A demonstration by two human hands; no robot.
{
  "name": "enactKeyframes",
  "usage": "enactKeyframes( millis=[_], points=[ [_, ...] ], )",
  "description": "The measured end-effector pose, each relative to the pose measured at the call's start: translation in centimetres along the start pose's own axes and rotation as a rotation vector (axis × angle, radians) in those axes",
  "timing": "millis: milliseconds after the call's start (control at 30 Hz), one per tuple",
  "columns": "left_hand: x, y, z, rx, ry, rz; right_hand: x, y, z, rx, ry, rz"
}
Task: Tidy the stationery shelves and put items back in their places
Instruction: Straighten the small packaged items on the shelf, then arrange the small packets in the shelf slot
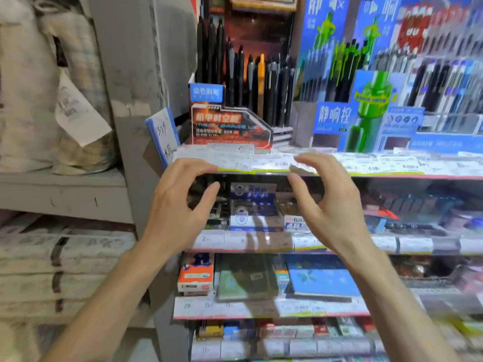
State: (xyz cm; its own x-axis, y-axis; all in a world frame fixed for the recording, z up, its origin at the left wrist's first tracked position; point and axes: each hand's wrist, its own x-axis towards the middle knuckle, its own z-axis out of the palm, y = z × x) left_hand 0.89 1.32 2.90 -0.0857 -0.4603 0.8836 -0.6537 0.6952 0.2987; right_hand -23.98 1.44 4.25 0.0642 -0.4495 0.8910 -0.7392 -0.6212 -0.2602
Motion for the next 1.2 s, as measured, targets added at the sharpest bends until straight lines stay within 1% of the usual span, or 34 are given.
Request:
enactKeyframes(
  millis=[67,133,267,367,467,533,633,800,933,1033,1200],
  points=[
    [-2.2,-0.7,0.1,0.008,0.014,-0.006,-3.4,0.5,0.3,-0.006,-0.039,0.050],
    [-4.6,-1.6,0.4,-0.005,0.003,-0.069,-7.0,1.3,0.8,-0.019,-0.087,0.150],
    [-9.3,-3.0,1.8,-0.016,-0.115,-0.291,-13.5,2.8,2.1,-0.075,-0.168,0.382],
    [-11.7,-3.5,3.0,-0.025,-0.227,-0.405,-16.4,3.3,2.6,-0.088,-0.250,0.484],
    [-12.6,-3.7,3.8,-0.001,-0.258,-0.460,-17.3,3.9,3.0,-0.082,-0.296,0.521],
    [-12.5,-3.7,4.2,0.009,-0.249,-0.494,-16.9,4.6,3.4,-0.074,-0.306,0.499],
    [-11.8,-3.6,4.9,0.032,-0.210,-0.509,-15.1,5.9,3.9,-0.061,-0.298,0.416],
    [-9.8,-3.9,5.3,0.164,-0.128,-0.446,-10.0,7.2,5.3,0.020,-0.285,0.225],
    [-8.4,-5.1,4.6,0.314,-0.199,-0.449,-6.1,7.0,7.6,0.057,-0.299,0.053],
    [-7.7,-6.1,4.0,0.372,-0.232,-0.438,-3.7,6.2,10.0,0.029,-0.375,-0.016],
    [-7.0,-7.7,3.5,0.425,-0.273,-0.419,-0.8,4.5,13.0,-0.005,-0.542,-0.066]
  ],
)
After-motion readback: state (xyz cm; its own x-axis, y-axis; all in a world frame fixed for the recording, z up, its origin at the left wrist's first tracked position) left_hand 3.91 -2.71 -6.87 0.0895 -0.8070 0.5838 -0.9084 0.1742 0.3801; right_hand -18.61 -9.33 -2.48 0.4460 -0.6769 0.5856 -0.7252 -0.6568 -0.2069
